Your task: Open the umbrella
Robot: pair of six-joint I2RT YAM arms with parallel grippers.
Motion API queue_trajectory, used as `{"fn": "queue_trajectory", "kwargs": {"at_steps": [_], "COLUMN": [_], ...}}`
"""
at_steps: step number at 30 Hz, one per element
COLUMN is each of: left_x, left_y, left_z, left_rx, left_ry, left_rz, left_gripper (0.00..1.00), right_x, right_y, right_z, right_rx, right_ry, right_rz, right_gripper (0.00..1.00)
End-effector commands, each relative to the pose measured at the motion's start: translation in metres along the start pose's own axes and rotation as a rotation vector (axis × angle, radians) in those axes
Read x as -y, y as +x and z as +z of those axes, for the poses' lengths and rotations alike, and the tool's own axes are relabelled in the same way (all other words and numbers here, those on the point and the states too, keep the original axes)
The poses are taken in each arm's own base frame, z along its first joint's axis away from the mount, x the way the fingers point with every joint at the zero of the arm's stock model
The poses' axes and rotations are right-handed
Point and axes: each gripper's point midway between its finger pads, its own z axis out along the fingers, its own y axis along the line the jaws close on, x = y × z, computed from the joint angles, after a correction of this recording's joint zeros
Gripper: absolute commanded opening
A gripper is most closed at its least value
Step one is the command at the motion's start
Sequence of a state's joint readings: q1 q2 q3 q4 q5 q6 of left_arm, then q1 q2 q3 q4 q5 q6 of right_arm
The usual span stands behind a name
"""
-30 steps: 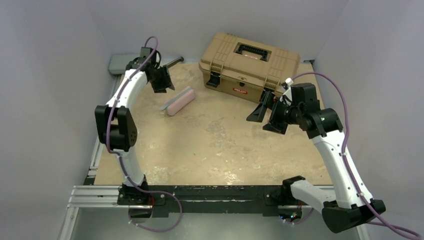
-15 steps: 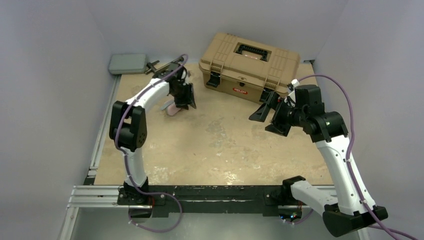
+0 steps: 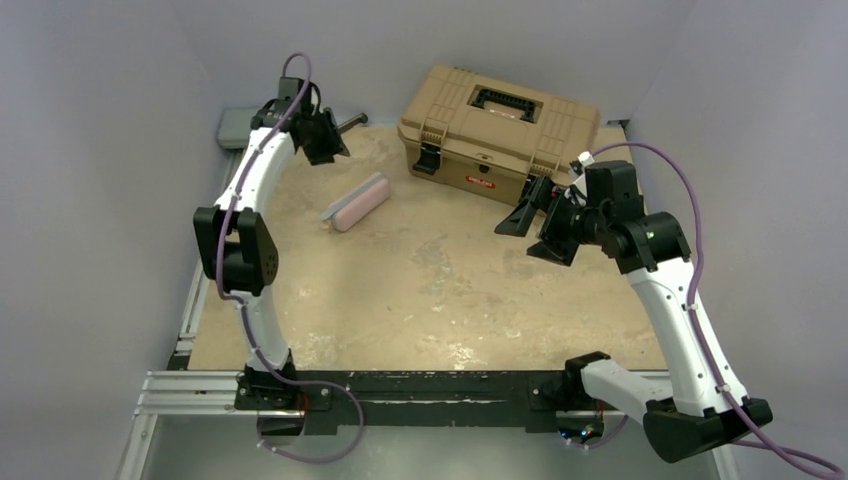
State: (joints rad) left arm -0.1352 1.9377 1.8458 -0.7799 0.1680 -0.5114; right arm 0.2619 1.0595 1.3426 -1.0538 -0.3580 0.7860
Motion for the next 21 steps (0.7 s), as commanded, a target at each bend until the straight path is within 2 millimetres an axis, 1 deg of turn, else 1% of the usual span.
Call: {"fn": "queue_trajectory", "kwargs": {"at_steps": [1,4,7,8,9,11,13,15,16,18,19,20,21], "left_x": [-0.030,-0.035,-0.037,-0.038,-0.039,-0.028,-0.021,-0.014,-0.008,0.001,0.006,0.008,0.013], "left_y": [-0.008,-0.003,0.022,0.031,0.036,0.041,0.053,0.074,0.082,0.102,0.115,0.132,0.144], "left_z": [0.036,0.058,0.079,0.081,0.078,0.074,0.069,0.061,0.058,0.052,0.049,0.046,0.042], "left_rx": [-0.057,-0.105,-0.202,-0.232,-0.233,-0.210,-0.230,-0.285,-0.291,-0.314,-0.327,-0.351,-0.363], "left_ry": [-0.098,-0.090,-0.076,-0.080,-0.089,-0.028,-0.023,-0.044,-0.036,-0.030,-0.027,-0.033,-0.032], "left_rz": [-0.097,-0.141,-0.198,-0.222,-0.230,-0.230,-0.208,-0.165,-0.136,-0.100,-0.081,-0.061,-0.048], "left_gripper": [0.41,0.41,0.41,0.40,0.40,0.40,0.41,0.40,0.41,0.40,0.41,0.41,0.41], "right_x": [-0.014,-0.015,-0.017,-0.017,-0.017,-0.017,-0.015,-0.014,-0.013,-0.012,-0.013,-0.013,-0.013], "right_y": [-0.004,-0.004,-0.006,-0.006,-0.006,-0.007,-0.007,-0.006,-0.006,-0.006,-0.006,-0.005,-0.005], "right_z": [-0.012,-0.015,-0.016,-0.017,-0.019,-0.021,-0.021,-0.020,-0.019,-0.018,-0.017,-0.015,-0.014], "right_rx": [0.016,0.016,0.027,0.027,0.027,0.032,0.036,0.032,0.029,0.028,0.028,0.029,0.030], "right_ry": [-0.042,-0.037,-0.042,-0.043,-0.040,-0.032,-0.026,-0.023,-0.020,-0.024,-0.029,-0.035,-0.040], "right_rz": [-0.026,-0.033,-0.040,-0.046,-0.050,-0.060,-0.064,-0.069,-0.068,-0.068,-0.069,-0.068,-0.068], "right_gripper": [0.90,0.90,0.90,0.90,0.90,0.90,0.90,0.90,0.90,0.90,0.90,0.90,0.90]}}
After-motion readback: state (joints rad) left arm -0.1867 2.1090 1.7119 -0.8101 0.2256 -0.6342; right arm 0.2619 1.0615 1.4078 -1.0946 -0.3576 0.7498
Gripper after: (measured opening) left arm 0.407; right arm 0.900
